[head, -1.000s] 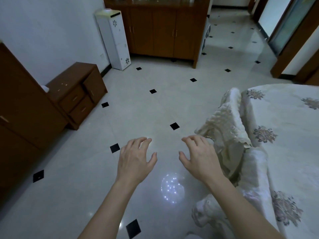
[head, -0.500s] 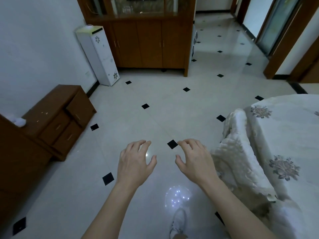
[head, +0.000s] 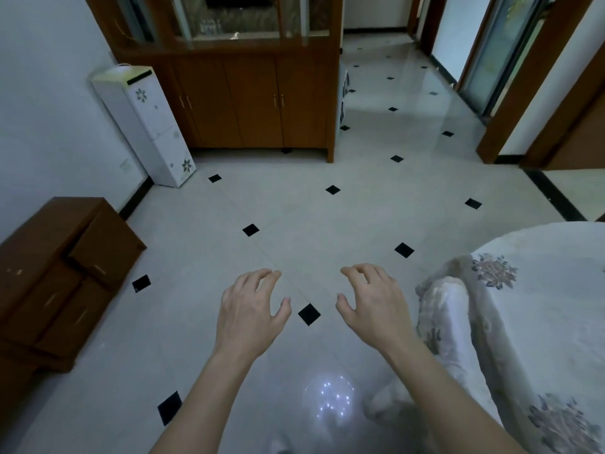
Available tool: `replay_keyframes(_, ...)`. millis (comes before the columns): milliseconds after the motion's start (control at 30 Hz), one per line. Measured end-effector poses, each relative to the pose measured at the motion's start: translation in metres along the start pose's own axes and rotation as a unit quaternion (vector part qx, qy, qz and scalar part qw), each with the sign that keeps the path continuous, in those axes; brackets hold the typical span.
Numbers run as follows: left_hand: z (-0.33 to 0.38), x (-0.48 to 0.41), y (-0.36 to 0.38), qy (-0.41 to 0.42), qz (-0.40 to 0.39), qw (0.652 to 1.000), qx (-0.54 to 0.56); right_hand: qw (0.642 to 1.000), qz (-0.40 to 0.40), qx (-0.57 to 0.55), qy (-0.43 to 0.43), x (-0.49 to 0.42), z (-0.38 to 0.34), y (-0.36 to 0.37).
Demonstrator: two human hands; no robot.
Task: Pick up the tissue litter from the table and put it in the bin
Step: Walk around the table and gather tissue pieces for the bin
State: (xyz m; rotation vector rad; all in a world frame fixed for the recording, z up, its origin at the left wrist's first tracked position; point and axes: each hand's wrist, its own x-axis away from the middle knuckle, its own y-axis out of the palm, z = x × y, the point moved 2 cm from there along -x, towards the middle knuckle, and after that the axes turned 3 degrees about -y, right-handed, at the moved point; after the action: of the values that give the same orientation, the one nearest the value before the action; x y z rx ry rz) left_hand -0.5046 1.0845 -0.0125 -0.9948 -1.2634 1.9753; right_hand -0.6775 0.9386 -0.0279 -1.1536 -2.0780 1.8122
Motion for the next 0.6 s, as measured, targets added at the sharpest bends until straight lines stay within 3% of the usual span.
replay_keyframes(600, -0.007, -0.357, 0.111, 0.136, -0.037, 0.988, 0.057, 0.992, 0.016, 0.058, 0.115, -0.280, 0.111, 0.077)
